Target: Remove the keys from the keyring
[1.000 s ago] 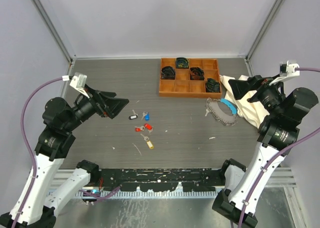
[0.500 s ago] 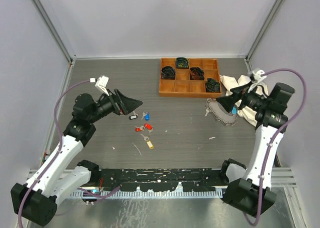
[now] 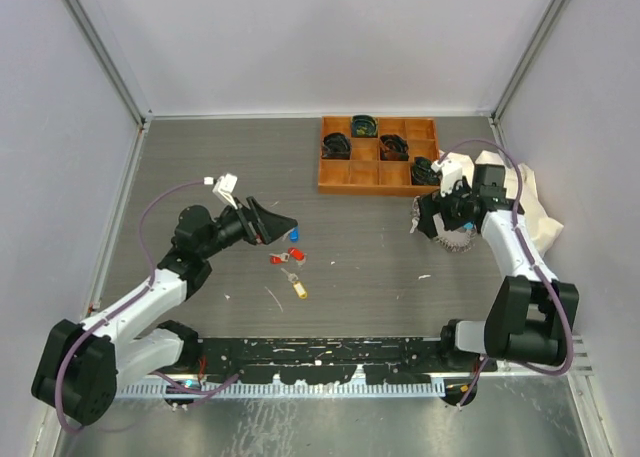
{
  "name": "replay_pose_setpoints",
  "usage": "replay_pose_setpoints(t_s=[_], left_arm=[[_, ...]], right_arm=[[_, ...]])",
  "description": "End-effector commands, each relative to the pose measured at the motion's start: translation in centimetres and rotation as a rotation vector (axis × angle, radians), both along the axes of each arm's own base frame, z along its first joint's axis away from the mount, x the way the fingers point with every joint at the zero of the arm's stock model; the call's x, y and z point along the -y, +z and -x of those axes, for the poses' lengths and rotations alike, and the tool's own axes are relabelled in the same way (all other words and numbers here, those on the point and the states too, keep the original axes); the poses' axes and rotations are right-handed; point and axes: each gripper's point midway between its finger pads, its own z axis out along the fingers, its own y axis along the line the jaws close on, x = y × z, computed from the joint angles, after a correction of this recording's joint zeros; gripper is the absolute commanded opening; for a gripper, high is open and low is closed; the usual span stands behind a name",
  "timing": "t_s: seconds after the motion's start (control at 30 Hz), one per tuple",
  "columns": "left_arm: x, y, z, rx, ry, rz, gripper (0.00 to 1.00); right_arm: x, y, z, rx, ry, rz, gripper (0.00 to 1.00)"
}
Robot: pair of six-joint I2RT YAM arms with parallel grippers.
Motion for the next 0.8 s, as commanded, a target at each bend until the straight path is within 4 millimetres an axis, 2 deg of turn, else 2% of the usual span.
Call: replay_pose_setpoints(t_s=[0.0,0.1,0.4,0.53,0.77], left_arm=[[0.0,2.7,-1.0,0.138,0.032,0.063,1.00],[0.0,2.8,-1.5,0.161,0.039,0.058,1.00],[0.2,1.8,-1.8,0.164,0.034,0.035,0.99],[0.1,1.5,-1.7,0.163,0.036,0.030,0.99],[0.1,1.0,-1.7,0.153,0.033,0.026,0.99]], right_arm=[[2.2,0.6,-3.2,0.039,-0.069,0.121,0.98],[1.4,-0.2,-4.0,-0.008,-0.059,0.058,0.90],[1.5,-1.6,-6.3,-0.062,-0.096,0.008,0.56],[1.4,-2.7,-6.9,-0.098,-0.095,-0.018,0.44],[1.4,-4.0,-7.9,-0.153,-0.101,-0.066,0.40]])
